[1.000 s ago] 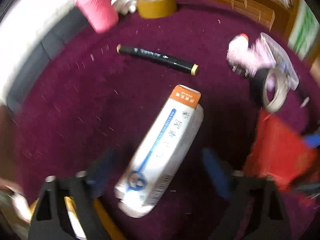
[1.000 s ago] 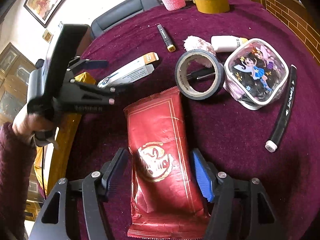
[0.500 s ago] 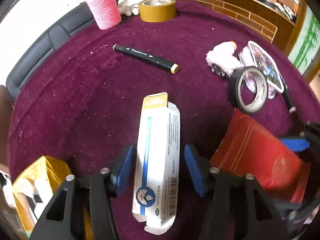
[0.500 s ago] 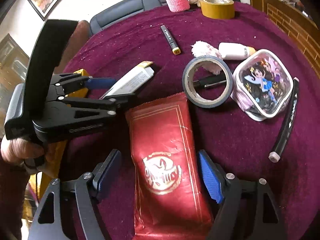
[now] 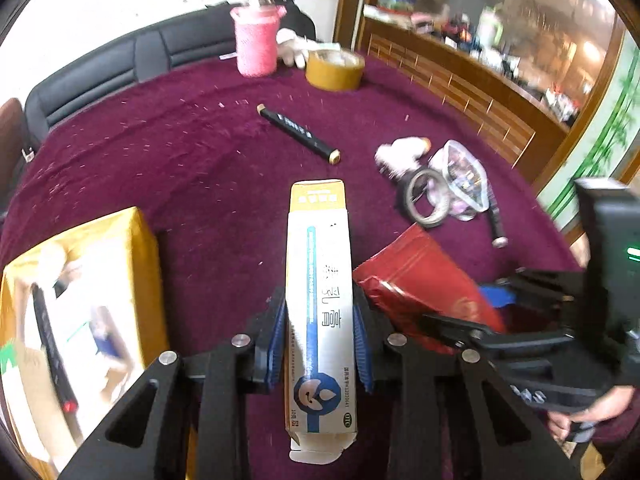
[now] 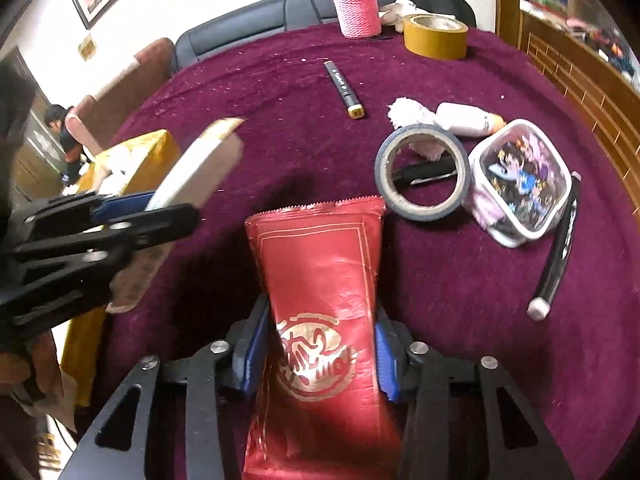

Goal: Organize objects
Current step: 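Carry both items over the tray and open both grippers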

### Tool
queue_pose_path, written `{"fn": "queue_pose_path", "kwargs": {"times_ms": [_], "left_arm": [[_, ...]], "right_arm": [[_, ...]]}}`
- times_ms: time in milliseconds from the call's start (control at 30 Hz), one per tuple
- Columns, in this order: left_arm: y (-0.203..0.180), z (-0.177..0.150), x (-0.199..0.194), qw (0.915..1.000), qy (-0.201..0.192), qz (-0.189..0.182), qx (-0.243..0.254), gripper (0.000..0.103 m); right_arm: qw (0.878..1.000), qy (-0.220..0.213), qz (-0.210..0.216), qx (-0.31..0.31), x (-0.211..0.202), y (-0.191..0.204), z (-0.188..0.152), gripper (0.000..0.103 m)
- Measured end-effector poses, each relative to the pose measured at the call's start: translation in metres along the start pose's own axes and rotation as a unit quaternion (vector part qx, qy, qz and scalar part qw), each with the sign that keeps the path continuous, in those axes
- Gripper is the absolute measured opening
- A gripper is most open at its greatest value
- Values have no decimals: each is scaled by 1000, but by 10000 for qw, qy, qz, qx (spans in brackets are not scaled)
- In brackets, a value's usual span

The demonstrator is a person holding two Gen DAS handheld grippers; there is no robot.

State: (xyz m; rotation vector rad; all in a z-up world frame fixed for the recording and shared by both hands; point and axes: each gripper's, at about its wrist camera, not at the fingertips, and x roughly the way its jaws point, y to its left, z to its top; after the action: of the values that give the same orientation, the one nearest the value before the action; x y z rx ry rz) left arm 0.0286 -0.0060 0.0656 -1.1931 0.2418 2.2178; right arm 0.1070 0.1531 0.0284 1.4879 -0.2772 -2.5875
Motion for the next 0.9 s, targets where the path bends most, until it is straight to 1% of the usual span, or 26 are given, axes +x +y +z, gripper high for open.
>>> {"fn": "queue_pose_path", "kwargs": {"times_ms": [133,233,300,400,500,633,700,800,900], "left_arm": [[13,-21,-48,9986,-410,-45,-326,28],[27,-41,-83,9964,-670,44,-516,29],[41,-56,-104,9945,-788,163,-669,29],[66,-80,-130,9902,-941,449,-932,29],[84,-103,-146,9857,-1018,700,-1147,29],[106,-123,-154,9811,-987,824,-1448,29],[115,-131,-152,9798,-928,837,-1561,29],[124,-139,-145,9782,-846,815,-1710,29],[135,-146,-135,9767,-747,782,-1855,29]], "right_arm": [[9993,-80,356,46,-9,10,-4,46],[9982,-251,552,17,-22,22,-6,44],[9968,-403,693,-23,-33,32,-5,44],[9939,-641,883,-176,-48,51,-2,43],[9900,-853,1075,-323,-62,74,-1,43],[9840,-1093,1283,-572,-79,106,1,43],[9801,-1132,1487,-670,-86,123,6,43],[9754,-1033,1780,-793,-88,151,12,43],[9722,-797,2004,-910,-75,180,16,43]]}}
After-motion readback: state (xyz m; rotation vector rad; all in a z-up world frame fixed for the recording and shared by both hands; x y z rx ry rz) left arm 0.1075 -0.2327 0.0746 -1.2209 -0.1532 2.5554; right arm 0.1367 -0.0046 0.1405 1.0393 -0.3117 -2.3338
